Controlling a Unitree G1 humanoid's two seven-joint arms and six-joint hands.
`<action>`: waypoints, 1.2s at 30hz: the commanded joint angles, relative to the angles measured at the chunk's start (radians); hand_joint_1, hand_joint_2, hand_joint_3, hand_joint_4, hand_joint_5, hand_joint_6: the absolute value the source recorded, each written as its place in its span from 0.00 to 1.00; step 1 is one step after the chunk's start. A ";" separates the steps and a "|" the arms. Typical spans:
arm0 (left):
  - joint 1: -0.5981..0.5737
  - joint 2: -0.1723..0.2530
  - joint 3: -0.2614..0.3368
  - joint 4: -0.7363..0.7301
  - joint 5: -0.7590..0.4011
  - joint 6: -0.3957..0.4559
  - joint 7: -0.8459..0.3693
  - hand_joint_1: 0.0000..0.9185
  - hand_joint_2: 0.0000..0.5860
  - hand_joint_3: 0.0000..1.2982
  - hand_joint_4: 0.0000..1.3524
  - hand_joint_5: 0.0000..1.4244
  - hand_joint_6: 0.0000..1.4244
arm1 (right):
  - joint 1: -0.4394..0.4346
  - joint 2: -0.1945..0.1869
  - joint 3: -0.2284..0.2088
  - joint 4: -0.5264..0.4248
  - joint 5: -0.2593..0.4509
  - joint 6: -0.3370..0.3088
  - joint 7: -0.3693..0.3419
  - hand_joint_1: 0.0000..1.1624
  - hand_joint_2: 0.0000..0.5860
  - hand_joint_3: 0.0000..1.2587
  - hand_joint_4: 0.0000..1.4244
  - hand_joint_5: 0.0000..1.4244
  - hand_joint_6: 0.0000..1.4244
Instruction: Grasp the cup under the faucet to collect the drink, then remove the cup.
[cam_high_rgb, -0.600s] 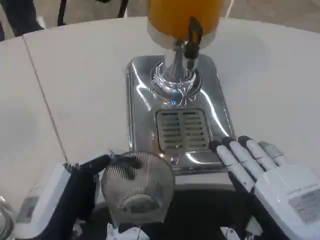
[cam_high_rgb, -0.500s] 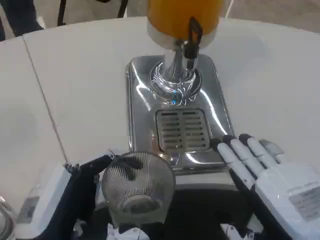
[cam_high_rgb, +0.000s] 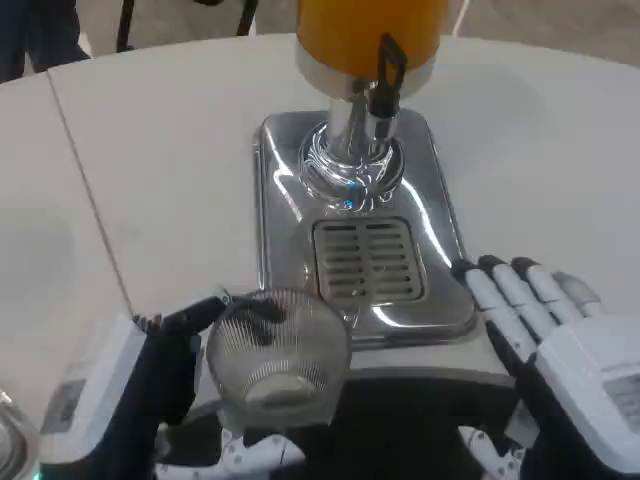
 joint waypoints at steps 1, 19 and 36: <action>-0.125 -0.068 -0.042 0.092 0.038 0.055 0.040 0.75 0.06 0.89 0.87 1.00 1.00 | 0.026 0.031 0.021 -0.026 -0.030 0.014 0.005 0.36 0.91 0.00 0.00 0.00 0.03; -0.579 -0.220 -0.161 0.597 0.090 0.140 0.235 0.75 0.06 0.89 0.86 1.00 1.00 | 0.002 0.096 0.050 -0.057 -0.115 0.075 0.078 0.36 0.94 0.00 0.00 0.00 0.03; -0.910 -0.264 -0.236 1.090 0.075 0.079 0.437 0.75 0.07 0.89 0.86 0.99 1.00 | -0.028 0.148 0.074 -0.087 -0.197 0.095 0.168 0.37 0.93 0.00 0.00 0.00 0.03</action>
